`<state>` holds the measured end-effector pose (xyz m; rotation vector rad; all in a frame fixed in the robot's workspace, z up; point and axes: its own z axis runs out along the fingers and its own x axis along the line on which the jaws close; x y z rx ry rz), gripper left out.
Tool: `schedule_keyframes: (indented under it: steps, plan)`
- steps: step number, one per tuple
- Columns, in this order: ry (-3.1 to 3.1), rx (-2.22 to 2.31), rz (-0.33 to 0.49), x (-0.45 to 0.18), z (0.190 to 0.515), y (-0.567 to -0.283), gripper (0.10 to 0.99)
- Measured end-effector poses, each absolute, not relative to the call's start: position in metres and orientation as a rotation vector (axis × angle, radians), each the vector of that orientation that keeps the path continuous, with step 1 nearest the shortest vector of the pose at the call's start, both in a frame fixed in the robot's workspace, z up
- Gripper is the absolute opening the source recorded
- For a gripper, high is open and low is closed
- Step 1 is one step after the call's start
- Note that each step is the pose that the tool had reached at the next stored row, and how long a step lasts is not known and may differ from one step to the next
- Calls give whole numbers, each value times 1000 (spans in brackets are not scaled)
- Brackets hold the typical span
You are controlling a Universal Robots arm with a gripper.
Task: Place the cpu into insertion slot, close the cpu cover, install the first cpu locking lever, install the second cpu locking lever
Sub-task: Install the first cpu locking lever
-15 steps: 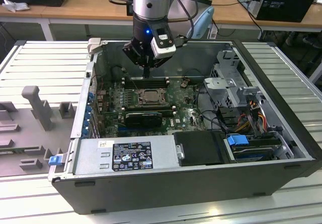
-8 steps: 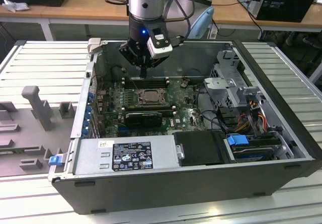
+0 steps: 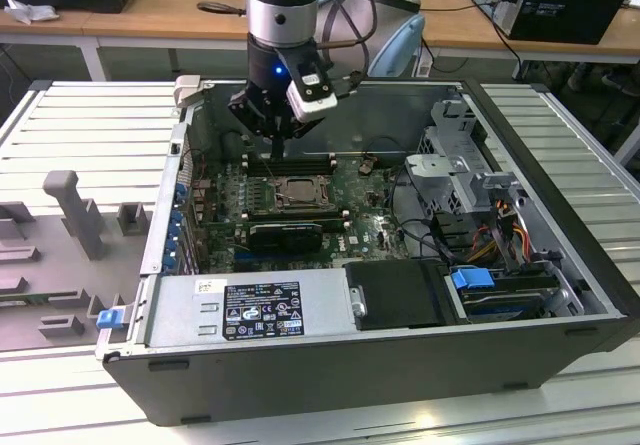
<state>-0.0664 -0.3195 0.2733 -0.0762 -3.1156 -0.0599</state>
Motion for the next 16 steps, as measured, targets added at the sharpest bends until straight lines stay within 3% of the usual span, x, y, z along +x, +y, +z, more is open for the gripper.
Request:
schedule_keyframes:
  steps: [9, 16]
  plan:
    - [-3125, -49, -60, -110, 259, -316, 106]
    - [-3151, -38, -60, -111, 256, -283, 106]
